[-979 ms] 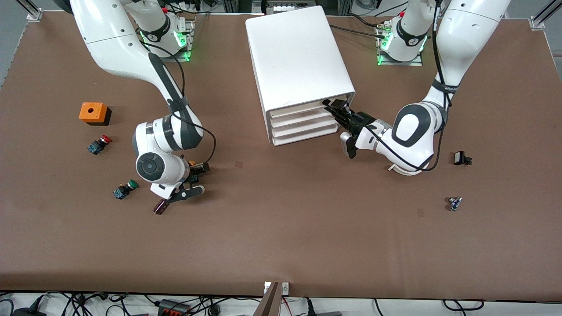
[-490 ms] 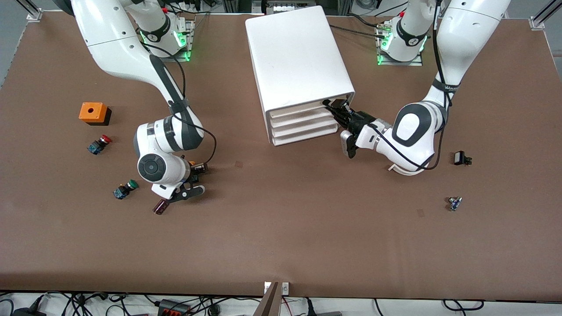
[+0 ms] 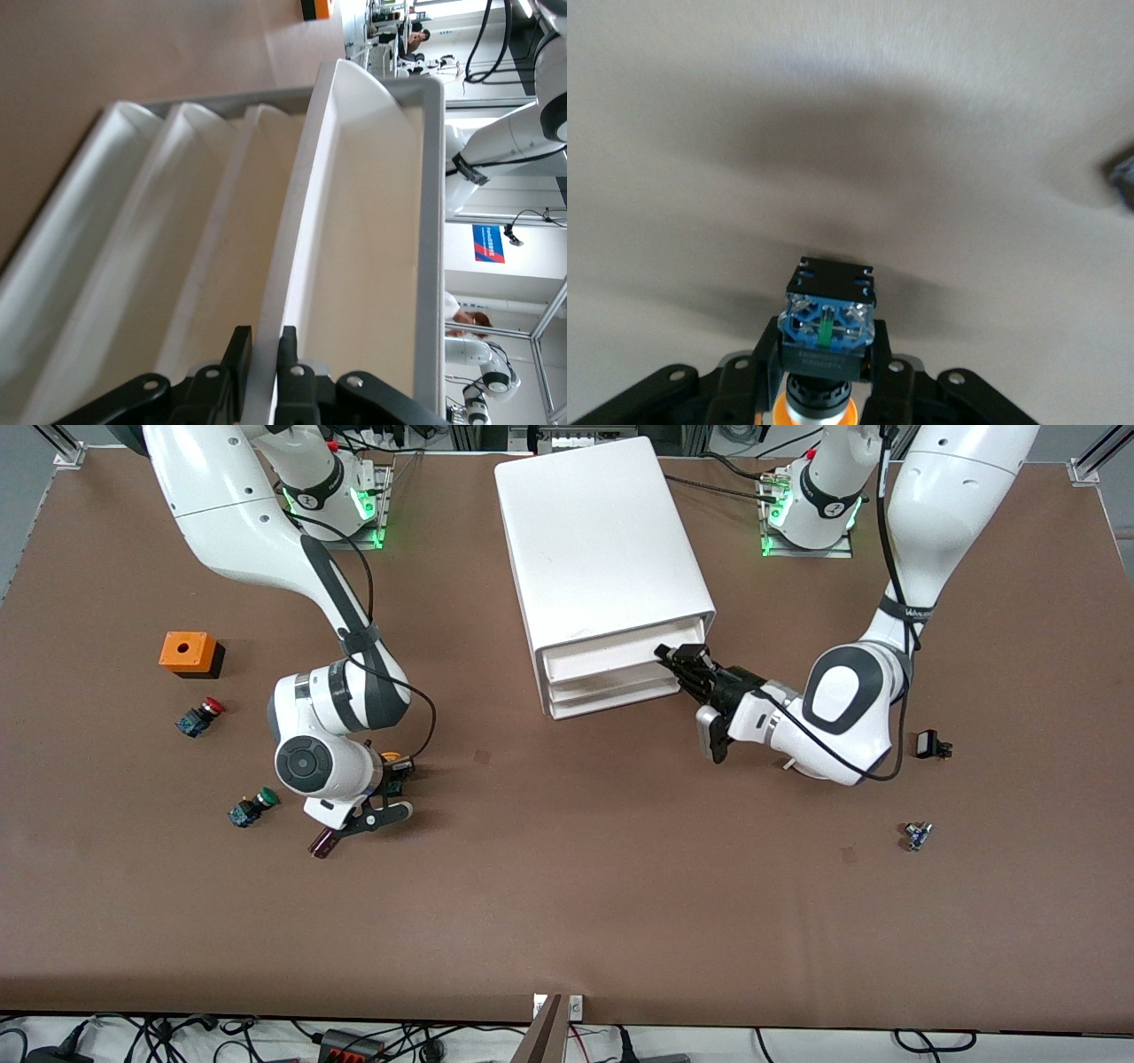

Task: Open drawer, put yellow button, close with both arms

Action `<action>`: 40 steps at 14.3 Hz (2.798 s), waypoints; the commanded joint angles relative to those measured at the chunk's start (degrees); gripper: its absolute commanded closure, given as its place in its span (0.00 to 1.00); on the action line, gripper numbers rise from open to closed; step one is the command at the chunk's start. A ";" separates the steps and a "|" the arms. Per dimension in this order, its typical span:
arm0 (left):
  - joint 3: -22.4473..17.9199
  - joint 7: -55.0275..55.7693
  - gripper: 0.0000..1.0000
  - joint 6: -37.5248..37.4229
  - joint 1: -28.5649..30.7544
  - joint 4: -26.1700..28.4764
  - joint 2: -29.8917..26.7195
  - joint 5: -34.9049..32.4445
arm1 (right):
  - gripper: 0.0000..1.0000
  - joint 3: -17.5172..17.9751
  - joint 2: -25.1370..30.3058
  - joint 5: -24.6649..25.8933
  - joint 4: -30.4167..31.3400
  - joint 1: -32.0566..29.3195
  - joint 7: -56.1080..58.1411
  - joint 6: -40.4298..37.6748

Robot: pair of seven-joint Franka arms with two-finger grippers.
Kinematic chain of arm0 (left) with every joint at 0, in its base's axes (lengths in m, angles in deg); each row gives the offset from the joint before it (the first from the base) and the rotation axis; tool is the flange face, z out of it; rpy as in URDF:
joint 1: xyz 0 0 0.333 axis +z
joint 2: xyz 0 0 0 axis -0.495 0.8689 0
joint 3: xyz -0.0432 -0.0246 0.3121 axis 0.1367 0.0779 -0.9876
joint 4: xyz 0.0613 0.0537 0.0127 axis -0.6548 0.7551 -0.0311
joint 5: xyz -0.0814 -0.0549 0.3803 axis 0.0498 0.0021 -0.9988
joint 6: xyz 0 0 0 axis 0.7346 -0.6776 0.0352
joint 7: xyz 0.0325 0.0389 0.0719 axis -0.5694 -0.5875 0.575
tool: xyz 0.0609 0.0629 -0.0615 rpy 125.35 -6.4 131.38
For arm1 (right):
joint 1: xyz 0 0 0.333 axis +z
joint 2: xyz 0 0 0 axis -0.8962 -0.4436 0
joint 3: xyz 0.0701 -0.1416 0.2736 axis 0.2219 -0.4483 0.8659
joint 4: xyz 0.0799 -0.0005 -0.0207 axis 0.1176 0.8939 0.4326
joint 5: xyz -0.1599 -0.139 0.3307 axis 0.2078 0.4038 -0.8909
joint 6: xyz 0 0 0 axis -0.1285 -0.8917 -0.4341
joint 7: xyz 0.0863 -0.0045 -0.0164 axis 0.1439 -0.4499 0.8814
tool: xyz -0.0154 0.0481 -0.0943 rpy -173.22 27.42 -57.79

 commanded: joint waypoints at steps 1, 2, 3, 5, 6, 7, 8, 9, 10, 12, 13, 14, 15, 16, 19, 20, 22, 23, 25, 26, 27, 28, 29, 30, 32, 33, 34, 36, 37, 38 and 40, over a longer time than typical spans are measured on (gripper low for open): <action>-1.22 1.84 0.99 -0.04 0.29 -8.16 6.13 0.05 | 1.00 -0.03 2.22 -0.87 -2.23 -0.04 0.14 -2.40; -1.92 1.84 0.99 -0.04 0.29 -9.40 7.01 -0.03 | 1.00 -0.03 2.58 -0.87 -3.63 0.04 0.14 -3.45; -2.63 1.84 0.99 0.13 0.20 -10.71 7.89 -0.03 | 1.00 -0.03 2.93 -0.87 -5.30 0.13 0.06 -4.77; -3.16 1.84 0.96 1.27 0.20 -12.74 8.61 -0.12 | 1.00 -0.03 3.02 -0.79 -10.21 0.48 -0.03 -8.89; -3.25 1.92 0.88 1.36 0.20 -12.84 8.52 -0.47 | 1.00 -0.03 3.02 -0.79 -12.85 0.48 -0.03 -12.05; -3.25 1.92 0.74 1.45 0.20 -12.84 8.61 -1.00 | 1.00 0.06 3.02 -0.79 -16.53 0.57 -0.03 -15.56; -3.25 2.01 0.14 1.45 0.29 -12.84 8.52 -0.91 | 1.00 0.06 2.93 -0.61 -20.31 0.75 -0.03 -19.07; -3.25 2.10 0.00 1.36 0.55 -12.84 8.26 -1.00 | 1.00 -0.03 2.93 -0.70 -23.39 1.44 -0.03 -21.37; -3.25 2.10 0.00 1.10 0.82 -12.92 7.91 -1.00 | 1.00 -0.03 2.93 -0.70 -25.59 1.80 -0.03 -23.05; -3.25 4.02 0.00 0.49 1.87 -13.01 6.94 -1.26 | 1.00 -0.03 2.93 -0.78 -28.33 2.59 -0.12 -26.04; -3.25 6.64 0.00 0.05 2.13 -13.01 5.72 -1.26 | 1.00 -0.03 3.02 -0.79 -29.30 3.73 -0.12 -27.10; -3.25 10.06 0.00 -0.48 2.14 -13.10 4.66 -1.61 | 1.00 -0.21 3.02 -0.79 -29.74 5.13 -0.47 -27.37; -3.34 14.19 0.00 -0.74 2.22 -14.41 3.61 -3.44 | 1.00 -0.21 3.45 -0.79 -30.71 6.45 -2.30 -27.28; -3.16 17.19 0.00 -1.27 2.75 -16.25 3.07 -6.77 | 1.00 -0.03 3.72 -0.87 -32.11 7.33 -4.75 -27.11; -3.16 26.42 0.00 -4.96 2.93 -21.79 2.63 -13.37 | 1.00 0.49 3.98 -2.10 -34.49 10.14 -9.86 -27.02; -3.16 29.14 0.00 -5.31 2.93 -22.50 1.67 -15.48 | 1.00 0.67 4.07 -2.10 -35.28 11.54 -11.53 -27.11; -2.99 39.21 0.00 -5.32 2.58 -22.59 -0.96 -21.18 | 1.00 0.76 4.07 -2.10 -36.86 15.49 -15.92 -26.76; -2.38 43.98 0.00 -5.32 1.97 -22.77 -2.28 -25.74 | 1.00 0.76 4.07 -2.02 -36.87 17.17 -16.29 -26.58; -2.02 50.50 0.00 -5.23 0.22 -23.29 -4.22 -34.97 | 1.00 0.76 3.99 -2.02 -36.95 19.11 -19.08 -26.06; -2.02 51.31 0.00 -5.32 -1.19 -24.51 -4.75 -40.67 | 1.00 0.76 3.99 -2.02 -36.87 19.81 -22.50 -25.01; -2.02 51.41 0.00 -5.40 -2.59 -26.27 -4.84 -47.86 | 1.00 0.76 3.90 -2.02 -36.87 20.69 -24.71 -23.95; -2.10 51.41 0.00 -5.58 -3.39 -27.85 -4.84 -53.33 | 1.00 0.85 3.72 -2.02 -36.87 21.31 -26.38 -22.81; -2.11 51.41 0.00 -5.75 -3.49 -29.00 -4.84 -55.82 | 1.00 1.28 3.55 -2.10 -36.87 21.58 -27.70 -22.02; -2.63 51.32 0.00 -5.32 -3.40 -30.14 -4.84 -56.28 | 1.00 2.94 3.46 -2.02 -36.87 21.58 -29.46 -20.96; -2.98 51.31 0.00 -4.53 -2.87 -32.69 -4.05 -56.28 | 1.00 5.23 3.02 -2.02 -36.87 21.58 -33.85 -18.25; -3.07 51.23 0.00 -4.18 -2.61 -33.40 -3.53 -56.28 | 1.00 5.85 2.24 -2.02 -36.87 21.93 -34.74 -17.45; -3.07 51.49 0.00 -4.17 -1.91 -33.40 -3.44 -56.20 | 1.00 5.94 1.71 -2.02 -36.87 22.19 -34.84 -16.83; -3.07 51.49 0.00 -4.17 -1.55 -33.05 -3.52 -56.11 | 1.00 5.94 1.09 -2.02 -36.87 22.89 -34.84 -15.07; -3.07 51.49 0.00 -4.17 -1.55 -32.96 -3.52 -56.11 | 1.00 5.94 0.56 -2.02 -36.87 23.42 -34.92 -14.20; -3.07 51.58 0.00 -4.17 -1.64 -32.88 -3.52 -56.11 | 1.00 5.94 0.21 -2.02 -36.87 23.69 -35.01 -13.49; -3.07 51.58 0.00 -4.17 -1.55 -32.88 -3.52 -56.02 | 1.00 5.86 -0.58 -2.02 -36.87 24.56 -36.23 -13.13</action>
